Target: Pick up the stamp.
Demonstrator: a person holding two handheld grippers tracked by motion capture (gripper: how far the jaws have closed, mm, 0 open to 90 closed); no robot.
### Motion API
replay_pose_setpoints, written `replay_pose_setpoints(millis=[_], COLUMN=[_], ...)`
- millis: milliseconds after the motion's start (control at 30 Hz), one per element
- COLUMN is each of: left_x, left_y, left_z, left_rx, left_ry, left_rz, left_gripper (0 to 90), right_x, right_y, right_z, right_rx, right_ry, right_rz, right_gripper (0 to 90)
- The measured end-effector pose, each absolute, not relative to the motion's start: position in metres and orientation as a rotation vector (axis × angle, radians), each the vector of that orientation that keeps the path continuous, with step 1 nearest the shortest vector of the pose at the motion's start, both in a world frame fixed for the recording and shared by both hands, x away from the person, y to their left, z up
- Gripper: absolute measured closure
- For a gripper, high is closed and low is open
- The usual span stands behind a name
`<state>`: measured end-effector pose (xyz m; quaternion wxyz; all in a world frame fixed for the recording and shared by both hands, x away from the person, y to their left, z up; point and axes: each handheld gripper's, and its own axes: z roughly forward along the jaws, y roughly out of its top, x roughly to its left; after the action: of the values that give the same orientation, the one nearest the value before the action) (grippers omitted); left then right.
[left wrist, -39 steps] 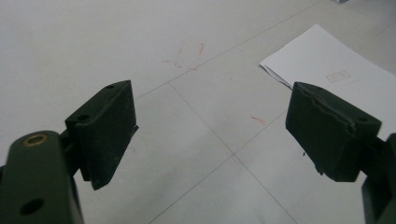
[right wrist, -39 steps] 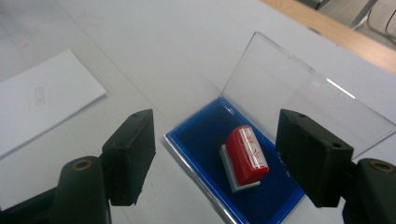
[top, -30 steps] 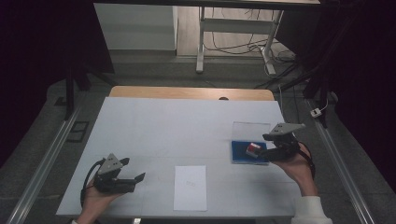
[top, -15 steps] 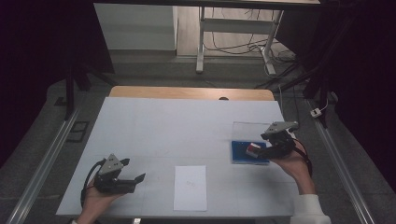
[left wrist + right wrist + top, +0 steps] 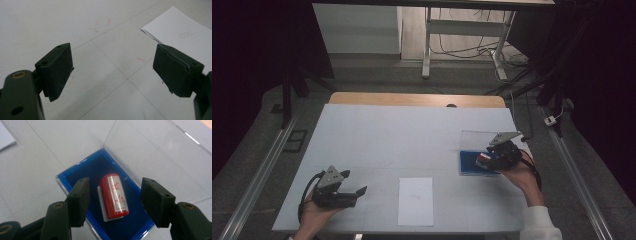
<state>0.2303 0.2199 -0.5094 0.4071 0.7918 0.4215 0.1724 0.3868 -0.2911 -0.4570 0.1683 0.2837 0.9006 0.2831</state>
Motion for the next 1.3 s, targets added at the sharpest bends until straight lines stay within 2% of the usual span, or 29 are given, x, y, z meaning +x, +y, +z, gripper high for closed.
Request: replay_pose_setpoints(millis=[367, 500, 733, 1033, 1167, 1300], left_x=[0.231, 0.231, 0.231, 0.231, 0.231, 0.231], left_y=[0.218, 0.218, 0.219, 0.219, 0.219, 0.219], left_z=[-0.511, -0.511, -0.510, -0.511, -0.511, -0.512], left_rx=[2.007, 2.007, 2.001, 2.006, 2.010, 2.015], left_ry=[1.064, 1.060, 1.064, 1.064, 1.062, 1.061], left_rz=[0.429, 0.433, 0.436, 0.439, 0.436, 0.432], left_gripper=[16.5, 16.3, 16.0, 16.0, 15.9, 15.8], right_x=[0.391, 0.391, 0.392, 0.391, 0.390, 0.389], right_y=[-0.290, -0.289, -0.289, -0.290, -0.291, -0.293], right_z=[-0.466, -0.469, -0.473, -0.472, -0.471, -0.468], right_rx=[0.781, 0.770, 0.753, 0.735, 0.745, 0.752], right_ry=[2.585, 2.589, 2.615, 2.614, 2.595, 2.590], right_rz=[0.758, 0.735, 0.708, 0.715, 0.730, 0.757], right_gripper=[48.4, 57.9, 67.5, 68.7, 66.0, 68.1])
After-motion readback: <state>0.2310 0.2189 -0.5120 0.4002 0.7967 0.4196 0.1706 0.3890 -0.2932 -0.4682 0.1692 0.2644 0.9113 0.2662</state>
